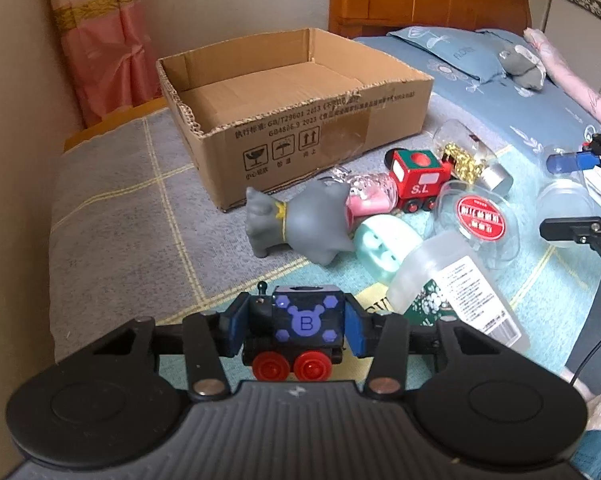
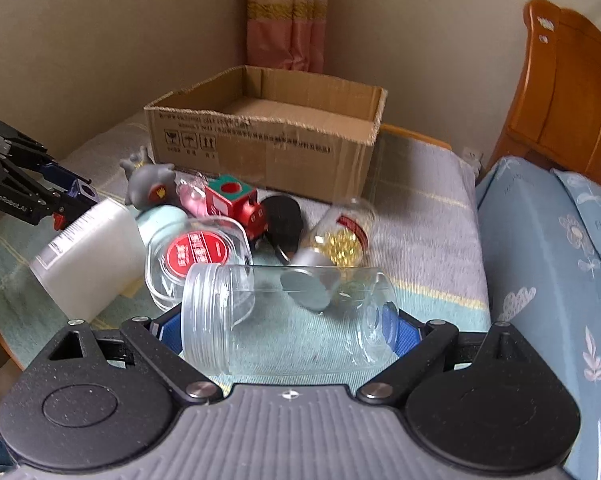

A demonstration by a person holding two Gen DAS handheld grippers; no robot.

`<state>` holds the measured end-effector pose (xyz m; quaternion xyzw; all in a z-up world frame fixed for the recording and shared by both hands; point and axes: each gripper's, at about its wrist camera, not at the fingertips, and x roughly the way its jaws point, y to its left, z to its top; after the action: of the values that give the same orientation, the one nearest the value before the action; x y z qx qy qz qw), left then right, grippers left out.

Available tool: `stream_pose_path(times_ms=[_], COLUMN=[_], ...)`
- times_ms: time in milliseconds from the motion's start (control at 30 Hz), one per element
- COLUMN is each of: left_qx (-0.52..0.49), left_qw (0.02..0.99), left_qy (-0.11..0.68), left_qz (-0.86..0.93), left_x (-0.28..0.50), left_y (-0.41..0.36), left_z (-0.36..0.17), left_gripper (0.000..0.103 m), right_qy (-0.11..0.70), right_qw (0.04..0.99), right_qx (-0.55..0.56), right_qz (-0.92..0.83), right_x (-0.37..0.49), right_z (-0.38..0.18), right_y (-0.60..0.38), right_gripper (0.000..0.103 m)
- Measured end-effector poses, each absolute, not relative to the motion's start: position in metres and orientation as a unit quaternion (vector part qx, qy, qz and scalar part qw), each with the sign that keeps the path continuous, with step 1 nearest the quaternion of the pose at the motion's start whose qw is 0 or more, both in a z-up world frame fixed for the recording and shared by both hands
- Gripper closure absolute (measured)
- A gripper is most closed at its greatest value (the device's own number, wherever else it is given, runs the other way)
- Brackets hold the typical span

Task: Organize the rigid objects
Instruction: 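Carry train car into cardboard box and open left tool while right tool drops jar there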

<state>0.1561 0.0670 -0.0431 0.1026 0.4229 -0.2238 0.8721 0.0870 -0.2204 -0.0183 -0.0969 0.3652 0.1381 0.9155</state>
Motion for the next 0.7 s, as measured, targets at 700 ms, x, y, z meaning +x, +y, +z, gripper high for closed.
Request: stream_pose_path(times_ms=[700], left_qx=[0.132], left_qw=[0.897], left_qy=[0.350], left_qz=[-0.236], left_x=[0.229], left_y=[0.025], left_z=[0.051], left_gripper=[0.056], right_qy=[0.293], right_qw=[0.933], right_qx=[-0.100], right_qz=[0.183], right_x=[0.165], right_z=[0.059], right_y=[-0.201], right_gripper=[0.006])
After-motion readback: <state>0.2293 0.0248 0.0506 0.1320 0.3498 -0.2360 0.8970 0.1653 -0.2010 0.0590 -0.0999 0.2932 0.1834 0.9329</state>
